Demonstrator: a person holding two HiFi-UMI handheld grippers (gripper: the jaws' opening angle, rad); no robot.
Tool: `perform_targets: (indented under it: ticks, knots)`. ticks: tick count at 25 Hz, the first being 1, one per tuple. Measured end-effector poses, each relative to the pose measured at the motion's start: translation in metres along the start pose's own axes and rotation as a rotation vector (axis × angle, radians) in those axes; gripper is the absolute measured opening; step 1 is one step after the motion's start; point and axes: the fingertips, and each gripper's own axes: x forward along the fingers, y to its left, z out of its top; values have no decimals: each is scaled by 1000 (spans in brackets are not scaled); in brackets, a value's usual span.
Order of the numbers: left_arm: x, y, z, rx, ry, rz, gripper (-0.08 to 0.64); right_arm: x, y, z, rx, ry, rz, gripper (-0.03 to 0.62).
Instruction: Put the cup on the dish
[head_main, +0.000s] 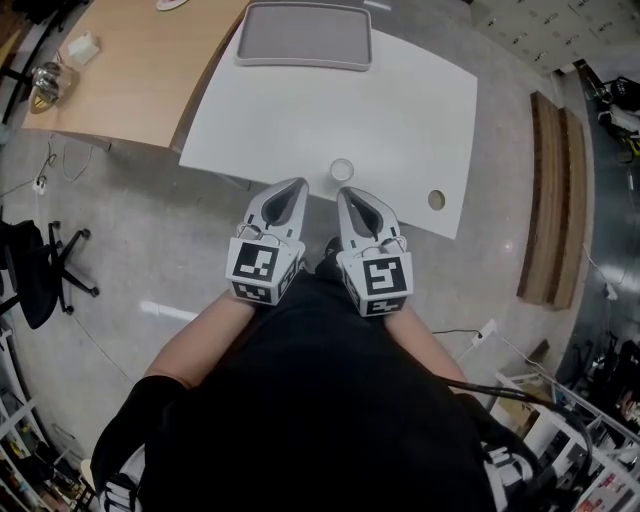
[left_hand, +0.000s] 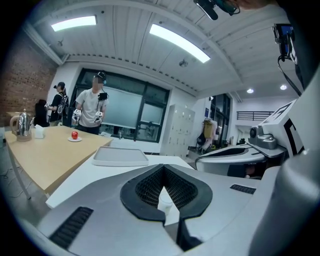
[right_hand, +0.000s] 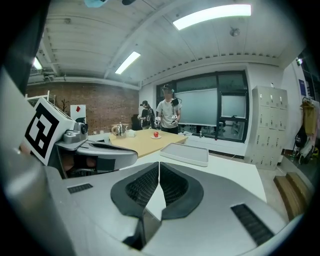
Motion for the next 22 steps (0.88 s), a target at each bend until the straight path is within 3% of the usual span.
perform_targets:
  ticks: [15, 22]
  knots:
    - [33, -2, -9, 11, 55, 41, 9, 19, -31, -12, -3, 32, 66, 14]
    - [60, -5, -10, 20, 91, 93, 9, 34, -50, -18, -30, 44, 178, 14]
